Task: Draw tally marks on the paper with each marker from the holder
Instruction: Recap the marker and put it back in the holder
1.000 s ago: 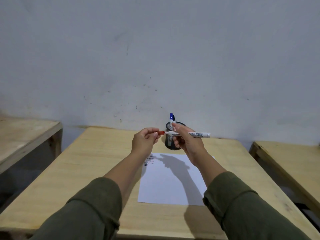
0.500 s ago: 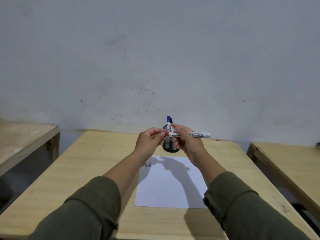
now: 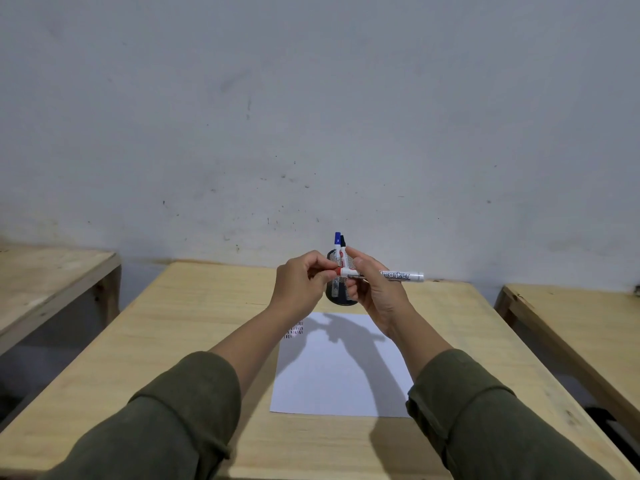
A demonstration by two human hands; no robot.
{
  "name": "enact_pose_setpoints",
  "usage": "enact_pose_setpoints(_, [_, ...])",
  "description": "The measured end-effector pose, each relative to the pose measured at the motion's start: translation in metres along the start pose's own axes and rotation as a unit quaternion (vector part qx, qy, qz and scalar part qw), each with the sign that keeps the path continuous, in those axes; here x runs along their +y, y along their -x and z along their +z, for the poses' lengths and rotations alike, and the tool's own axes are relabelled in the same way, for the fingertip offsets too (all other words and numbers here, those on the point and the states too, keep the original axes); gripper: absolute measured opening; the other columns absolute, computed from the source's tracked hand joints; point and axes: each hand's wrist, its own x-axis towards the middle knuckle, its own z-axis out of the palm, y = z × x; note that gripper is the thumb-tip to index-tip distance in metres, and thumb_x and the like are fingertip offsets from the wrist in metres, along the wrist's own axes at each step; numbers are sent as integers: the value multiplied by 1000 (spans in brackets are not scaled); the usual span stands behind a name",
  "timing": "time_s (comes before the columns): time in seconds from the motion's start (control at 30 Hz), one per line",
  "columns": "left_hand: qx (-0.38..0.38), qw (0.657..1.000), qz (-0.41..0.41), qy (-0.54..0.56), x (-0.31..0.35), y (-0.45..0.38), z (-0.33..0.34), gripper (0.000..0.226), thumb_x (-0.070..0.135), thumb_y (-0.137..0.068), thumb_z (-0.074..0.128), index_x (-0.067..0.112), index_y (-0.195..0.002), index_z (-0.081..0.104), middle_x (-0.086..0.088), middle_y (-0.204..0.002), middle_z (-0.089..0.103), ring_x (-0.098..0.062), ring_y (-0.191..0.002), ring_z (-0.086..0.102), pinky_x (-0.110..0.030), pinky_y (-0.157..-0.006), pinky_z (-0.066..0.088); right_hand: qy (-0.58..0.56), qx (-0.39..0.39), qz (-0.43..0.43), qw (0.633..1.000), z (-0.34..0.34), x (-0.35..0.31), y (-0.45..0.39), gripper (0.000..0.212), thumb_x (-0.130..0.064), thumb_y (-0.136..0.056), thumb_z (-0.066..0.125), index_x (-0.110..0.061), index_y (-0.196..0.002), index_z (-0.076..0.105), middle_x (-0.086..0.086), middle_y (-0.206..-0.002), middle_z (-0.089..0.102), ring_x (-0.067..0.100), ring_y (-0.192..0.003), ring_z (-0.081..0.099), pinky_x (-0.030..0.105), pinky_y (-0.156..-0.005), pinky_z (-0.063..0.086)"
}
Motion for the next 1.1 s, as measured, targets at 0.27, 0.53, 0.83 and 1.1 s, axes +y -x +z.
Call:
enact_pose_setpoints(0.27, [-59, 971, -104, 207, -2, -3, -1, 7, 13, -89, 59, 16, -91, 65, -3, -81, 66, -9, -75, 62, -20, -79, 53, 46, -2, 0, 999, 4, -3, 1, 33, -18, -95, 51, -10, -126, 58, 6, -71, 52, 9, -52, 49, 18, -52, 45])
enact_pose_setpoints(0.53, [-18, 951, -157, 266, 0, -25, -9, 15, 4, -90, 54, 16, -93, 63, 0, -78, 62, -8, -75, 57, -22, -75, 47, 22, 11, 6, 1000, -7, -18, 0, 25, -25, -89, 61, -14, -111, 67, 8, -93, 70, 16, -68, 66, 22, -68, 56])
enact_pose_setpoints(0.83, [-64, 955, -109, 269, 14, -80, 3, 24, 3, -92, 51, 18, -108, 62, 1, -85, 64, -9, -84, 59, -22, -85, 49, 121, 18, 4, 993, -19, -33, -28, 30, -12, -89, 62, -2, -117, 64, 12, -92, 72, 19, -70, 71, 26, -69, 58])
enact_pose_setpoints(1.1, [-49, 993, -44, 101, 10, -123, 39, 40, 18, -92, 53, 27, -131, 49, -1, -122, 64, -14, -115, 57, -27, -99, 41, 230, 69, -68, 968, -30, -38, -84, 69, -6, -84, 67, -27, -141, 35, 7, -78, 70, 27, -88, 71, 47, -92, 53])
